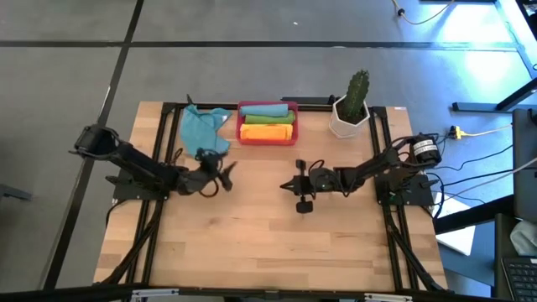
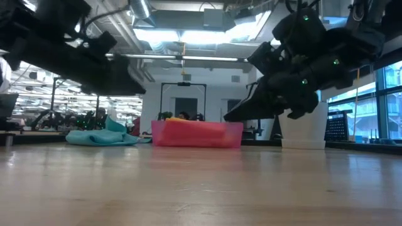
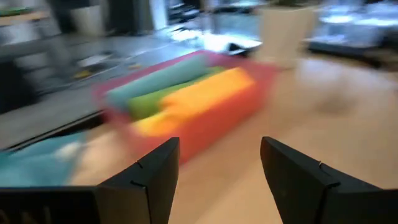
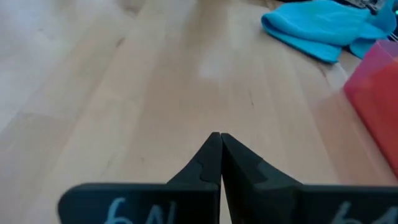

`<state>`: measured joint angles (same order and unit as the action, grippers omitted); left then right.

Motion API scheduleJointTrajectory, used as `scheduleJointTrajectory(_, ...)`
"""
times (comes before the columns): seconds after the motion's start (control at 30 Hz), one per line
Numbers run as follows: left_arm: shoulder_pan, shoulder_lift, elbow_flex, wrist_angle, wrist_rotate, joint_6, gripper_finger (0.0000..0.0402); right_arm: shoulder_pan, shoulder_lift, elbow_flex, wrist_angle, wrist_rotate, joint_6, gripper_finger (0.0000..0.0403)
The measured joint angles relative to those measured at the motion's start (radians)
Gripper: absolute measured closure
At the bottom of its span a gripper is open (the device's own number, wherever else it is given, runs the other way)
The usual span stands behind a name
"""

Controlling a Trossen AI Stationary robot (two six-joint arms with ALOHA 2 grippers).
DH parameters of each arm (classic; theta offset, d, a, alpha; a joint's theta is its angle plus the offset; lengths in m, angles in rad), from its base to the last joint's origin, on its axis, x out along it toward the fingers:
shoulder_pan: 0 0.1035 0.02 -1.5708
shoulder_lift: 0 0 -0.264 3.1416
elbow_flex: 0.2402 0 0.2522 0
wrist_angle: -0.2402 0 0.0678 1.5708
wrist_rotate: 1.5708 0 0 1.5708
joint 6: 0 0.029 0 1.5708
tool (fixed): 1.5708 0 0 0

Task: Roll microfiber towels into tight, uniform cylinder then place into a basket
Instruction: Roll the blue towel

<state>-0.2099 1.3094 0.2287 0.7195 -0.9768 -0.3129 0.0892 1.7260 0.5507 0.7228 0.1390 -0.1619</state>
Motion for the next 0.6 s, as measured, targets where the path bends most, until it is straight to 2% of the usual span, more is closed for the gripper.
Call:
scheduleJointTrajectory(0.1,0.088,-0.063,0.0,-0.13,-0.005,-0.051,0.0189,-0.01,0.0,0.0,-0.009,0.0,0.001,0.0393)
scheduleJointTrajectory(0.2,0.208,-0.125,0.033,-0.325,0.06,-0.106,0.0189,-0.014,0.0,0.0,-0.01,0.0,0.0,0.0393)
scheduleJointTrajectory(0.3,0.355,-0.172,0.115,-0.613,0.191,-0.17,0.0189,-0.022,0.0,0.0,-0.01,0.0,0.0,0.0393)
scheduleJointTrajectory(0.43,0.551,-0.172,0.244,-0.967,0.366,-0.226,0.0189,-0.049,0.0,0.0,-0.009,0.0,-0.001,0.0393)
scheduleJointTrajectory(0.53,0.673,-0.143,0.309,-1.094,0.488,-0.22,0.0189,-0.077,0.0,0.0,-0.001,0.0,0.0,0.0393)
scheduleJointTrajectory(0.6,0.739,-0.116,0.334,-1.112,0.574,-0.197,0.0189,-0.099,0.0,0.0,0.021,0.0,-0.002,0.0393)
